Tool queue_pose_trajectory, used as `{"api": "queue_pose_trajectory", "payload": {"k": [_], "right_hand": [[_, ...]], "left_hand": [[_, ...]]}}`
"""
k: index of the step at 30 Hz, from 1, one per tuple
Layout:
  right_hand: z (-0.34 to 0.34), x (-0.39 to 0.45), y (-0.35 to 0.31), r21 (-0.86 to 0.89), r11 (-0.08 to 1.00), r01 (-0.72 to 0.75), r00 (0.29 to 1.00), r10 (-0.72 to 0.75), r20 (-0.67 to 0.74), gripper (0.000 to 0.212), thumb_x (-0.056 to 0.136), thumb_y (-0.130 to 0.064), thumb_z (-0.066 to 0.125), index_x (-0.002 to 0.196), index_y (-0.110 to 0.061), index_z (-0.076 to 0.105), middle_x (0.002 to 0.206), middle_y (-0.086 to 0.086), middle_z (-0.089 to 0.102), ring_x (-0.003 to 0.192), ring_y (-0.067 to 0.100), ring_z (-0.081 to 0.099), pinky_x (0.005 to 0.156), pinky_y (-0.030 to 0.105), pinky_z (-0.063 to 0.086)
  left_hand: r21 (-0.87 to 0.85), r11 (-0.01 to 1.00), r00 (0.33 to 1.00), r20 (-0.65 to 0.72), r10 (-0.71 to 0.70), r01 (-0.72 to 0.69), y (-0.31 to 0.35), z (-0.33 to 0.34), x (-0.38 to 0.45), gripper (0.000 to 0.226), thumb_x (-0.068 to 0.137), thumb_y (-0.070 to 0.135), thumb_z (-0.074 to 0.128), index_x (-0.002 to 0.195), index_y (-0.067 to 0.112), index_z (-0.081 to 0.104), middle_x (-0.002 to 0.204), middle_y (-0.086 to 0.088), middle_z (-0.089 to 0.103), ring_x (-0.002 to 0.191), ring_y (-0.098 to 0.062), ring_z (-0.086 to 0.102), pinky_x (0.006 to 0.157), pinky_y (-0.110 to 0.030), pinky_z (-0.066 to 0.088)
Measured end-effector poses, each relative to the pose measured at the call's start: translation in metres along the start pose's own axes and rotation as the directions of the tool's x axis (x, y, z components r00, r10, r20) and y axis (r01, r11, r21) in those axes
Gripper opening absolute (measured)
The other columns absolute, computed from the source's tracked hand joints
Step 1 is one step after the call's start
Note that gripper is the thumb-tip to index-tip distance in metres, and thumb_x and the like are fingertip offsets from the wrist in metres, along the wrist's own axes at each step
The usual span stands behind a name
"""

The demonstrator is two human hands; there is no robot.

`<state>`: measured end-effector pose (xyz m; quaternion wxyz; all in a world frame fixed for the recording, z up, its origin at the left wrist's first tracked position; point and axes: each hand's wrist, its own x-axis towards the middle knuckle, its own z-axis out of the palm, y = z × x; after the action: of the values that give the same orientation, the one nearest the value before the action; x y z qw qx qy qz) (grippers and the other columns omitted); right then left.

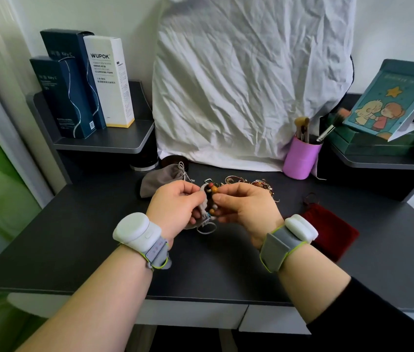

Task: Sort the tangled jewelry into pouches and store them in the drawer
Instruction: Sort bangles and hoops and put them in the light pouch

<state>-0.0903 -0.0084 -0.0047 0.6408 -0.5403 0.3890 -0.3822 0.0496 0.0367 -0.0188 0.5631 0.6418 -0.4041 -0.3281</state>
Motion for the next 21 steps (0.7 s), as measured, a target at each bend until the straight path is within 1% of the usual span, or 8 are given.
{"api": "queue_pose_trajectory", "payload": {"k": [2, 4, 5, 8, 12, 17, 19, 21], "right_hand": [[0.001, 0.001, 0.002, -0.142, 0.990, 0.022, 0.999, -0.026, -0.027, 0.011, 0.074, -0.002, 0.074, 0.075, -0.012, 0.069, 0.065, 0.003, 0.068, 0.054, 0.011, 0.059, 0.046, 0.023, 0.044], [0.002, 0.003, 0.001, -0.197, 0.980, 0.009, 1.000, -0.012, -0.014, 0.011, 0.073, -0.006, 0.076, 0.077, -0.013, 0.069, 0.072, 0.005, 0.069, 0.063, 0.014, 0.061, 0.050, 0.026, 0.044], [0.003, 0.003, 0.000, -0.206, 0.979, -0.003, 1.000, 0.006, 0.010, 0.010, 0.073, -0.006, 0.076, 0.079, -0.012, 0.069, 0.073, 0.005, 0.069, 0.064, 0.015, 0.062, 0.052, 0.027, 0.046], [0.004, 0.004, -0.006, -0.179, 0.983, -0.032, 0.996, 0.046, 0.075, 0.010, 0.075, -0.003, 0.073, 0.080, -0.008, 0.067, 0.067, 0.006, 0.067, 0.055, 0.014, 0.061, 0.049, 0.027, 0.049], [0.009, 0.009, -0.018, -0.196, 0.981, 0.002, 0.998, 0.010, 0.061, 0.015, 0.072, 0.002, 0.074, 0.083, 0.000, 0.064, 0.066, 0.010, 0.064, 0.051, 0.017, 0.058, 0.046, 0.026, 0.050], [0.015, 0.016, -0.034, -0.352, 0.936, 0.015, 0.998, 0.005, 0.058, 0.023, 0.067, -0.001, 0.079, 0.075, -0.007, 0.059, 0.063, 0.008, 0.058, 0.049, 0.017, 0.050, 0.042, 0.025, 0.042], [0.018, 0.018, -0.039, -0.449, 0.893, 0.034, 0.998, -0.008, 0.060, 0.023, 0.067, -0.003, 0.077, 0.077, -0.009, 0.057, 0.062, 0.007, 0.057, 0.043, 0.014, 0.049, 0.038, 0.022, 0.041], [0.020, 0.020, -0.042, -0.516, 0.856, 0.043, 0.997, -0.006, 0.074, 0.022, 0.070, -0.002, 0.073, 0.077, -0.012, 0.055, 0.056, 0.004, 0.055, 0.034, 0.009, 0.047, 0.034, 0.018, 0.039]], "left_hand": [[-0.035, 0.999, 1.000, 0.000, -0.008, 0.008, 0.001, 0.000, 0.000, 0.007, 0.083, 0.012, 0.066, 0.076, 0.013, 0.067, 0.058, -0.008, 0.063, 0.049, -0.017, 0.054, 0.047, -0.026, 0.045], [-0.066, 0.998, 1.000, 0.004, -0.020, 0.021, 0.002, -0.001, 0.000, 0.009, 0.084, 0.012, 0.065, 0.075, 0.014, 0.066, 0.056, -0.006, 0.062, 0.047, -0.015, 0.052, 0.046, -0.024, 0.043], [-0.071, 0.997, 1.000, 0.008, -0.025, 0.025, 0.003, -0.001, 0.000, 0.009, 0.084, 0.013, 0.065, 0.075, 0.014, 0.066, 0.056, -0.006, 0.061, 0.047, -0.016, 0.051, 0.046, -0.024, 0.042], [-0.083, 0.996, 1.000, 0.008, -0.017, 0.018, 0.004, -0.003, 0.000, 0.010, 0.084, 0.013, 0.065, 0.075, 0.014, 0.066, 0.057, -0.007, 0.061, 0.048, -0.017, 0.050, 0.047, -0.025, 0.041], [-0.084, 0.996, 1.000, 0.003, 0.002, -0.001, 0.009, -0.007, 0.000, 0.009, 0.085, 0.013, 0.064, 0.076, 0.014, 0.066, 0.060, -0.009, 0.062, 0.050, -0.020, 0.052, 0.047, -0.027, 0.042], [-0.148, 0.989, 1.000, 0.000, 0.014, -0.014, 0.021, -0.012, 0.000, 0.011, 0.085, 0.007, 0.061, 0.075, 0.012, 0.063, 0.055, -0.003, 0.061, 0.040, -0.012, 0.050, 0.039, -0.021, 0.038], [-0.158, 0.987, 1.000, 0.012, 0.025, -0.023, 0.025, -0.013, -0.001, 0.010, 0.085, 0.006, 0.062, 0.076, 0.011, 0.063, 0.052, -0.001, 0.061, 0.039, -0.012, 0.049, 0.038, -0.020, 0.037], [-0.167, 0.986, 0.999, 0.017, 0.027, -0.024, 0.027, -0.013, -0.001, 0.009, 0.084, 0.007, 0.063, 0.076, 0.012, 0.063, 0.054, -0.002, 0.061, 0.041, -0.012, 0.050, 0.040, -0.022, 0.037]]}}
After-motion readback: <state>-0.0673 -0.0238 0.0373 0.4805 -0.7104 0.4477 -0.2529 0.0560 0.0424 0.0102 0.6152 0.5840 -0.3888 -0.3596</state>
